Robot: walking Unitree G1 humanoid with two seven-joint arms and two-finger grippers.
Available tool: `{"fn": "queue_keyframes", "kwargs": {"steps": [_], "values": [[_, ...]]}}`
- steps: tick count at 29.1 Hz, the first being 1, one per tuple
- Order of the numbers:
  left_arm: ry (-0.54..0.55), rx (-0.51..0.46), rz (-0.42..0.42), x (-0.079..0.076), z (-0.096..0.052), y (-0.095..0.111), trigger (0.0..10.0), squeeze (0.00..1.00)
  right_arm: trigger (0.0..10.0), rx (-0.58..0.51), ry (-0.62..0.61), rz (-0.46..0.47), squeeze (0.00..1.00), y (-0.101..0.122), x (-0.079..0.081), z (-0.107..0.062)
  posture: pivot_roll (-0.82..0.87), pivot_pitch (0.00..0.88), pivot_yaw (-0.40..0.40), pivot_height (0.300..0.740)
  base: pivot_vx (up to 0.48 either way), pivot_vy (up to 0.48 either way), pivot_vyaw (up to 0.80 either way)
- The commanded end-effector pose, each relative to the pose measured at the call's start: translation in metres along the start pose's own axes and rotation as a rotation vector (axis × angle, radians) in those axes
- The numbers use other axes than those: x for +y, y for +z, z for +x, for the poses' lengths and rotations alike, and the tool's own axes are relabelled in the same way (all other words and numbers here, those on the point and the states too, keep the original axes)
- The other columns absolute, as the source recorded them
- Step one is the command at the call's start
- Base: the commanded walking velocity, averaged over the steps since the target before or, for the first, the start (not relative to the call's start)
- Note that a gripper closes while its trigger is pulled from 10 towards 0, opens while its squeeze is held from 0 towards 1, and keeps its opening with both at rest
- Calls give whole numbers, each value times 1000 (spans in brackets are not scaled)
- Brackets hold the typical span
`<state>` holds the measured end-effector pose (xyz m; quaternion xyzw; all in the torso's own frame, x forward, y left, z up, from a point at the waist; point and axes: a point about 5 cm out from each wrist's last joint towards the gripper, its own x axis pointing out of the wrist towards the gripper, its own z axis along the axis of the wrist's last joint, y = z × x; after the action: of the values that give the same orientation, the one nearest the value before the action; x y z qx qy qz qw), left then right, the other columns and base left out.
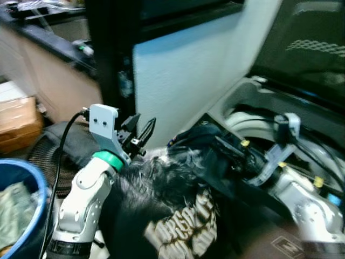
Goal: Clothes washing
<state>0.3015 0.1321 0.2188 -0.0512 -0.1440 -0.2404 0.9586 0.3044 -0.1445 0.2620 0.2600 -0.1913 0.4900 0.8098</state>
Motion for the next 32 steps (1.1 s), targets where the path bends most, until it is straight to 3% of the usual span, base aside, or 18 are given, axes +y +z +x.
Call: {"fn": "queue_keyframes", "kwargs": {"steps": [1,3,4,5,7,8,11,12,14,17,23,26,27,28,29,30,31,32], "values": [[27,-7,-10,5,-1,2,10000,0,10000,-100,8,-18,0,21,4,5,64,22,-10,740,0,0,-800],[72,-27,-27,10,-1,6,10000,0,10000,-203,17,-35,0,47,10,23,65,22,-10,740,0,0,-800],[72,-27,-27,10,-1,6,10000,0,10000,-203,17,-35,0,47,10,23,65,22,-10,740,0,0,-800],[149,-25,-23,18,0,10,10000,0,10000,-202,-122,-113,0,59,1,38,65,22,-11,740,0,0,-800],[167,-23,-21,20,0,10,10000,0,10000,-194,-159,-135,0,61,-1,40,65,22,-11,740,0,0,-800],[327,-5,33,39,0,14,10000,0,10000,-187,-365,-278,0,71,-15,48,66,22,-13,740,0,0,-800],[420,17,92,52,0,19,10000,0,10000,-202,-421,-354,0,77,-17,54,67,23,-19,740,0,0,-800],[420,17,92,52,0,19,10000,0,10000,-202,-421,-354,0,77,-17,54,67,23,-19,740,0,0,-800],[489,-18,200,64,-3,33,10000,0,10000,-184,-420,-397,0,76,-15,56,69,26,-29,740,0,0,-800],[550,-38,271,73,-4,45,10000,0,10000,-163,-427,-433,0,74,-14,58,72,26,-35,740,0,0,-800],[535,-50,260,71,-1,55,10000,0,10000,-159,-448,-425,0,69,-14,63,73,25,-38,740,0,0,-800],[511,-31,240,65,-1,51,10000,0,10000,6,-429,-456,0,43,-17,76,69,20,-34,740,0,0,-800],[511,-31,240,65,-1,51,10000,0,10000,6,-429,-456,0,43,-17,76,69,20,-34,740,0,0,-800],[514,-29,237,65,0,50,10000,0,10000,57,-391,-501,0,39,-16,88,57,20,-17,740,0,0,-800],[510,-23,229,64,2,47,10000,0,10000,-18,-319,-537,0,63,-4,117,46,24,-7,740,0,0,-800],[510,-23,229,64,2,47,10000,0,10000,-18,-319,-537,0,63,-4,117,46,24,-7,740,0,0,-800],[507,-19,224,64,3,46,10000,0,10000,-84,-269,-559,0,82,7,136,46,24,-7,740,0,0,-800],[492,-10,231,63,6,44,10000,0,10000,-301,-237,-552,0,138,28,158,45,23,-8,740,0,0,-800]]}}
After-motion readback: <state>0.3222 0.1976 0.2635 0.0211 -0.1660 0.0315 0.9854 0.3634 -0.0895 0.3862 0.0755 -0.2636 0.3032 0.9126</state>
